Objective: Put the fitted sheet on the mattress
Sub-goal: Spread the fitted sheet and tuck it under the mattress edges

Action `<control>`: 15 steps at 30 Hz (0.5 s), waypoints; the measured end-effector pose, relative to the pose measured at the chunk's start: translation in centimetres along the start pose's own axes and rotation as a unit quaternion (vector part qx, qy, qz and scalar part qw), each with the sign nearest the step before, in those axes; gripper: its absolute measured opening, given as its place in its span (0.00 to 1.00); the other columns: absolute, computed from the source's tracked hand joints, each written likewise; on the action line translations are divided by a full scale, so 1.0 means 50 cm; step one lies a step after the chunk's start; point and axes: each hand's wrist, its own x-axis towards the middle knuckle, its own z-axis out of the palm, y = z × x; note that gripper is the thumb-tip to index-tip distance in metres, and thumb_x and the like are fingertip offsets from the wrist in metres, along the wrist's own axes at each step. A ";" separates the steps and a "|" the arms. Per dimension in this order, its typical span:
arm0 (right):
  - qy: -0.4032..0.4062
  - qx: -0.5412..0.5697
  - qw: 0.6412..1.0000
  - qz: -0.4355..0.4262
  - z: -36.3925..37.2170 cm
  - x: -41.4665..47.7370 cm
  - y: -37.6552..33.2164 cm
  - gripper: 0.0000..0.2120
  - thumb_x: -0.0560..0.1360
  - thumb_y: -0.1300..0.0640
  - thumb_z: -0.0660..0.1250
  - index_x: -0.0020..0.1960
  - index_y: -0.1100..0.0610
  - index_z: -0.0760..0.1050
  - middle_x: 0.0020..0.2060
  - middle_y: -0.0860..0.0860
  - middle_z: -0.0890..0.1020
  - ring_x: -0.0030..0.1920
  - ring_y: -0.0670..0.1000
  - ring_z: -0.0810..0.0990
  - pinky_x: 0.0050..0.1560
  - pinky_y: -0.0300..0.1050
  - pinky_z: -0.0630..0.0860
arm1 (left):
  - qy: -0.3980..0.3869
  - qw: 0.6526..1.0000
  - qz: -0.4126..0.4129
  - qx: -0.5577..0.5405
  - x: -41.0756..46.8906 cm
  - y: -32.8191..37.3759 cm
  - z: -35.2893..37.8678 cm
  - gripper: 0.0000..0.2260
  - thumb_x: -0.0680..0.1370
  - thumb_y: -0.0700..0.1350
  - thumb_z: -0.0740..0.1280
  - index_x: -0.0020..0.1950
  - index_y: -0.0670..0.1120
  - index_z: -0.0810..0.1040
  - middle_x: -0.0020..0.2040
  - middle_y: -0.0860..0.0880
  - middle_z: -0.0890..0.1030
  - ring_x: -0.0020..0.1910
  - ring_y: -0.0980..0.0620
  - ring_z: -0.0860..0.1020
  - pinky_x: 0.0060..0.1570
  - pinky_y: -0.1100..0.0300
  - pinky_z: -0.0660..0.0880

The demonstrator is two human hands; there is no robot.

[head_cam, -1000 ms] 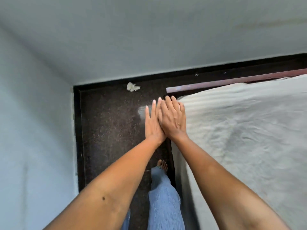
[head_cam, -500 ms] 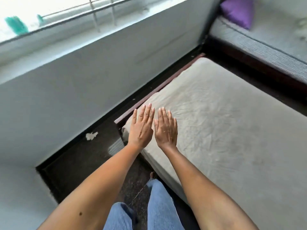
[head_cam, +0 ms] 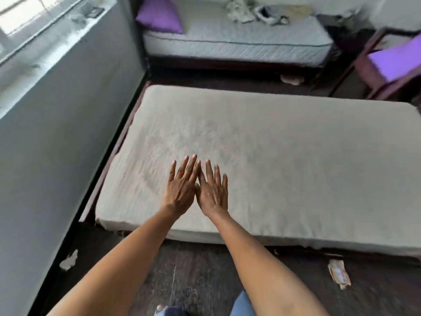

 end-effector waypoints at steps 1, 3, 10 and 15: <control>0.007 0.004 1.000 0.009 -0.019 -0.001 0.031 0.27 0.82 0.51 0.51 0.78 0.49 0.46 0.77 0.50 0.43 0.77 0.56 0.42 0.74 0.57 0.44 | 0.010 1.000 0.013 -0.002 0.019 0.029 -0.005 0.28 0.80 0.44 0.52 0.74 0.45 0.39 0.75 0.48 0.39 0.74 0.49 0.38 0.71 0.49 0.32; 0.028 0.011 0.999 0.030 -0.063 -0.001 0.106 0.26 0.82 0.53 0.51 0.78 0.50 0.46 0.77 0.50 0.43 0.77 0.56 0.42 0.74 0.57 0.43 | 0.034 0.998 0.042 0.013 0.068 0.105 -0.027 0.26 0.78 0.43 0.51 0.75 0.43 0.47 0.77 0.45 0.49 0.75 0.48 0.47 0.72 0.48 0.39; 0.096 -0.002 0.993 0.073 -0.238 0.007 0.395 0.26 0.82 0.56 0.49 0.78 0.52 0.45 0.77 0.51 0.43 0.77 0.56 0.42 0.74 0.57 0.43 | 0.084 0.992 0.091 0.001 0.264 0.390 -0.101 0.26 0.75 0.44 0.49 0.72 0.40 0.65 0.73 0.43 0.66 0.72 0.45 0.65 0.72 0.48 0.47; 0.146 -0.007 0.985 0.089 -0.371 0.015 0.564 0.26 0.82 0.55 0.49 0.78 0.51 0.45 0.77 0.51 0.44 0.77 0.56 0.43 0.74 0.56 0.42 | 0.123 0.985 0.119 -0.011 0.380 0.562 -0.168 0.25 0.75 0.44 0.49 0.72 0.40 0.66 0.73 0.43 0.66 0.72 0.45 0.64 0.71 0.48 0.49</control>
